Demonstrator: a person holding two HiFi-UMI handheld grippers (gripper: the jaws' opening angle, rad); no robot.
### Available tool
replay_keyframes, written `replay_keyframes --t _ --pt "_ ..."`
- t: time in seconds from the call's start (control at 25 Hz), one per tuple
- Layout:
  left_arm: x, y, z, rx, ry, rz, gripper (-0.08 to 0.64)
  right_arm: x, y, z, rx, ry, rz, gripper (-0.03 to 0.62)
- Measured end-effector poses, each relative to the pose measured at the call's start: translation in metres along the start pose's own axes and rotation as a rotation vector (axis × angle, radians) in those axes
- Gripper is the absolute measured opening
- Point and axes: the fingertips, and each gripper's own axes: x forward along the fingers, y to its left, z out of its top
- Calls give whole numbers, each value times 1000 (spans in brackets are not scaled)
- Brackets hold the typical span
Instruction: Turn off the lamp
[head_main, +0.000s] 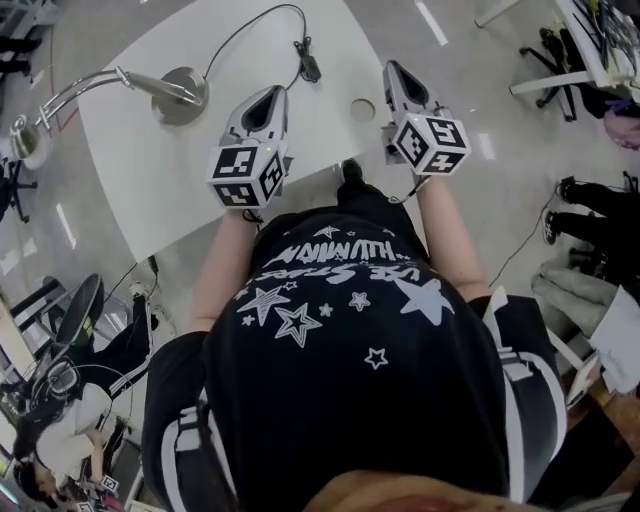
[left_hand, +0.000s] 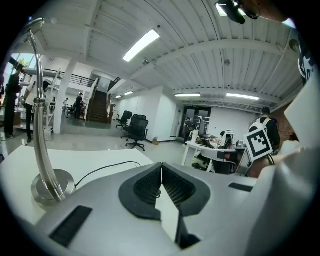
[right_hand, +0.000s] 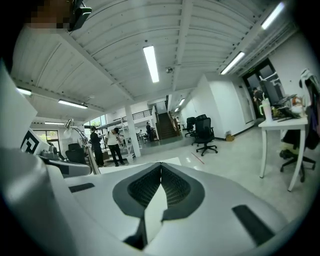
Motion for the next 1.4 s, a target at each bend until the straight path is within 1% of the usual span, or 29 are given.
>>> replay_keyframes --t 0.16,0.32,0.44,0.6,0.84,0.96,1.12,1.16,1.24,1.4 --pt "27 0 -6 -11 24 61 12 29 -16 3 0 30 66 6" --pt "47 -11 -16 -6 53 115 12 46 -32 4 -5 60 130 6" --pt "58 -16 -29 -22 84 167 12 60 -38 3 -13 85 191 6" --pt "77 -9 -44 -47 117 205 12 87 -44 -2 -17 117 245 6" --pt "87 -5 -64 -64 150 305 14 105 -40 -12 -24 167 346 6" --pt "92 -6 -74 -67 167 330 15 108 -40 -19 -24 186 369 6" --pt "94 -4 -84 -41 199 363 17 110 -31 -25 -15 201 400 6" --pt "95 -4 -87 -38 206 367 27 109 -29 -27 -15 206 407 6" --pt "98 -5 -92 -38 221 367 72 109 -27 -31 -15 216 415 6" --pt "104 -4 -102 -24 247 371 132 106 -24 -36 -13 226 414 6"
